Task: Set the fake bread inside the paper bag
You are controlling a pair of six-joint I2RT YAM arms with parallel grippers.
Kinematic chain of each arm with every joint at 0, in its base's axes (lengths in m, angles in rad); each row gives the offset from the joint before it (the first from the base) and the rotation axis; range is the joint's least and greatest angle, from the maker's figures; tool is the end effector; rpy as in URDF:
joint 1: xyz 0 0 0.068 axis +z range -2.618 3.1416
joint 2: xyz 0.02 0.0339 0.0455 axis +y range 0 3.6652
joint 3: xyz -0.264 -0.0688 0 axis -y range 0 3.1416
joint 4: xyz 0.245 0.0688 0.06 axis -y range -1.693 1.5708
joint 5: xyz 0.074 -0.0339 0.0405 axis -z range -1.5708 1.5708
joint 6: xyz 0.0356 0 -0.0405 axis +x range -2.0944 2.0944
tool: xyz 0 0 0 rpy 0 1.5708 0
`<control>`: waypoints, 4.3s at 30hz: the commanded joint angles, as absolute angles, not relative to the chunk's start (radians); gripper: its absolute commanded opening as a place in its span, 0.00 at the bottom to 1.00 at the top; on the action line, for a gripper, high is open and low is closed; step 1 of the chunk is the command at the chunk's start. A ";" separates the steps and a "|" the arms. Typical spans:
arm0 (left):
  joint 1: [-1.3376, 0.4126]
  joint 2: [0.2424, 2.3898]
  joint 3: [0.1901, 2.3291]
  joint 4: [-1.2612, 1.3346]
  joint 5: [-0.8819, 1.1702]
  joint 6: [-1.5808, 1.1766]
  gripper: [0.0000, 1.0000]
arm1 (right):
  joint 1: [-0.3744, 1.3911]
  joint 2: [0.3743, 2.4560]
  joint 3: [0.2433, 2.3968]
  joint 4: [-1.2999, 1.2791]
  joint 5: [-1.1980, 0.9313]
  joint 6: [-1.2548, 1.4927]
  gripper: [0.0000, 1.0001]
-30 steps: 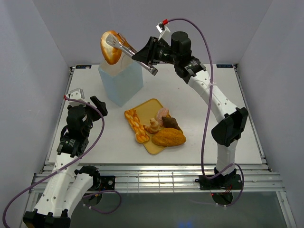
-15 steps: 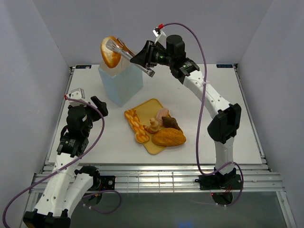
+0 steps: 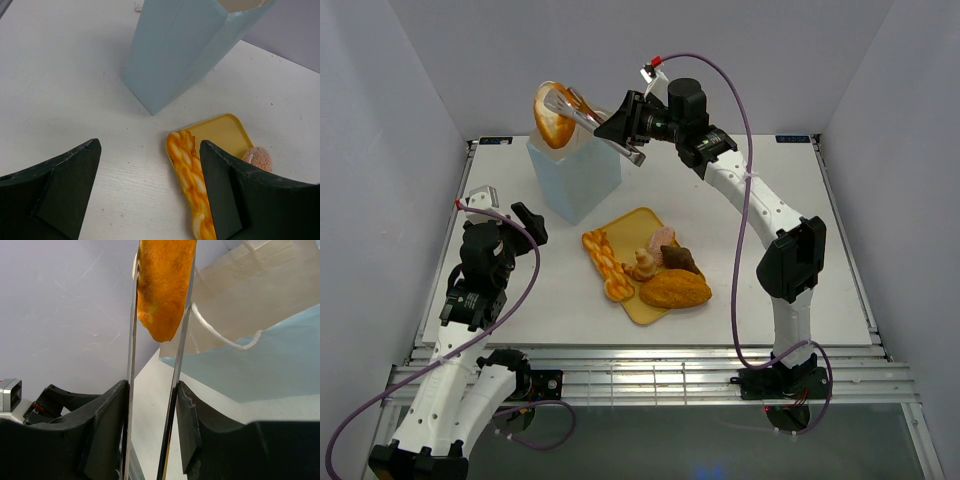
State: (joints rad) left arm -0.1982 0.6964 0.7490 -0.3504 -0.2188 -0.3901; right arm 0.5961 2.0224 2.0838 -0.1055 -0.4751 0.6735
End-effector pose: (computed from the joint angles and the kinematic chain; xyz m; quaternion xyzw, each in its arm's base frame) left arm 0.1613 -0.0245 0.3237 -0.1412 0.7895 -0.0873 0.5909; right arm 0.3894 0.2839 0.4213 -0.1354 0.7080 0.5354 0.4402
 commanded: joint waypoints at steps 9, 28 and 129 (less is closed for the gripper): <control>-0.193 0.686 0.756 -0.336 -0.207 -0.388 0.91 | 0.600 2.006 2.114 -0.035 -0.491 0.658 0.54; -0.195 0.687 0.755 -0.336 -0.213 -0.383 0.90 | 0.591 1.958 2.168 -0.092 -0.500 0.627 0.55; -0.193 0.695 0.758 -0.344 -0.222 -0.376 0.95 | 0.739 1.074 0.948 -0.500 0.091 0.164 0.31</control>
State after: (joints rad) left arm -0.1982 0.7033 0.7486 -0.3508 -0.2279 -0.3817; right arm 0.7338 1.0756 0.8906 -0.5232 0.0677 0.1741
